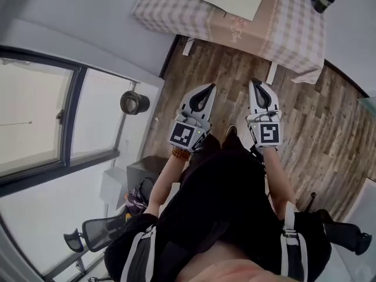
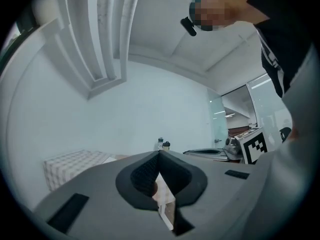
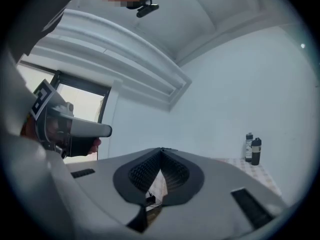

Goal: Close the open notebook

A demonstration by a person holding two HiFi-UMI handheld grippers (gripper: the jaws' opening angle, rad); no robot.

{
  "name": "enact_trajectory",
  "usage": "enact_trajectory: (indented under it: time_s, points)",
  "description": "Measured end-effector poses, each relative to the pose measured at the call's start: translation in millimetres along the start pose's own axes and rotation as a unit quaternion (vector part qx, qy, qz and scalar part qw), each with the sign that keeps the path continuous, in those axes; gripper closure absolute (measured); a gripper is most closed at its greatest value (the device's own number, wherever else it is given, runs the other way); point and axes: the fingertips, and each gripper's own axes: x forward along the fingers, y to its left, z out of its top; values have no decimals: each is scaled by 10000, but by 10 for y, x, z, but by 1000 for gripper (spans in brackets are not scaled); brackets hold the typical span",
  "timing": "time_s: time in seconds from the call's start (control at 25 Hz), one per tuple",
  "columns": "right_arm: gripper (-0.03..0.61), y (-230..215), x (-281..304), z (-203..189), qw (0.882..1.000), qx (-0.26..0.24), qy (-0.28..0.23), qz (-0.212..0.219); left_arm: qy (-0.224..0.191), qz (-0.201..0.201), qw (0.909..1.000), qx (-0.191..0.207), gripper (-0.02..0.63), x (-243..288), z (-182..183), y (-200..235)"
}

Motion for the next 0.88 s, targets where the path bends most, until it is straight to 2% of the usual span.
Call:
enact_trajectory:
  time_s: [0.32, 0.6, 0.76, 0.88]
  points:
    - [575, -309, 509, -290, 9993, 76, 348, 118, -30, 120, 9998, -178, 607, 510, -118, 433]
    - [575, -640, 1075, -491, 9972, -118, 729, -136, 30, -34, 9992, -396, 607, 1069, -346, 1018]
    - [575, -931, 1722, -410, 9975, 2, 636, -297, -169, -187, 9993, -275, 607, 1556, -213, 1535]
    - [575, -1143, 1993, -346, 9960, 19, 718, -529, -251, -427, 9982, -342, 607, 1806, -105, 1756]
